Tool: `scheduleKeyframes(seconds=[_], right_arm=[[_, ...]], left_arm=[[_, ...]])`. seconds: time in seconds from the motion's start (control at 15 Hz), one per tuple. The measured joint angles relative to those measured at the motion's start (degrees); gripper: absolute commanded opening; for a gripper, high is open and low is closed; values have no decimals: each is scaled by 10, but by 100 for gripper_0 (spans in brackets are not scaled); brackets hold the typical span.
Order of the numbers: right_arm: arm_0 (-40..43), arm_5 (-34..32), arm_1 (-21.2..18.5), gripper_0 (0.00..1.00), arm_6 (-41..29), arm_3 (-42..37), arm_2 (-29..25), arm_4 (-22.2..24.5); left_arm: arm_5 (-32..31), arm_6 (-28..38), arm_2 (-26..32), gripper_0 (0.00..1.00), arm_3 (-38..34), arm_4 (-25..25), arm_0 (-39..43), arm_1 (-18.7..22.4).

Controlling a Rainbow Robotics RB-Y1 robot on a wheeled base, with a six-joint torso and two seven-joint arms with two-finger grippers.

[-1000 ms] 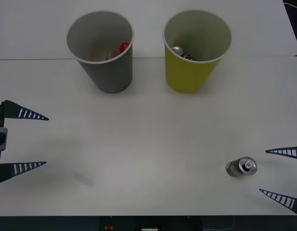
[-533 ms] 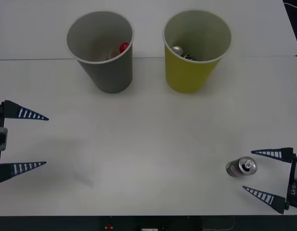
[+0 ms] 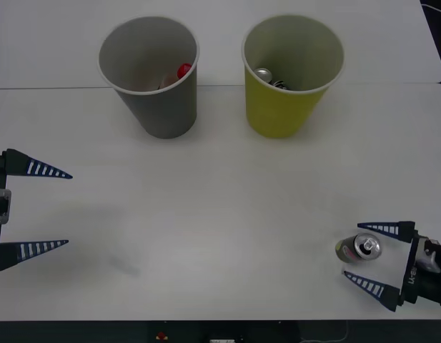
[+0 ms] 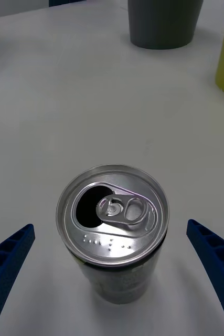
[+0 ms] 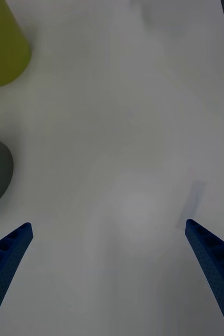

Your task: Put the can into the green bin and the plastic bottle into the gray bin

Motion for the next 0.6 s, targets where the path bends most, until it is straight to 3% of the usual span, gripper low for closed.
scheduleKeyframes(seconds=[0.6], right_arm=[[-9,10,46,100,7,14,-1,-1]], left_arm=[[0,0,0,100,0,0,0,0]])
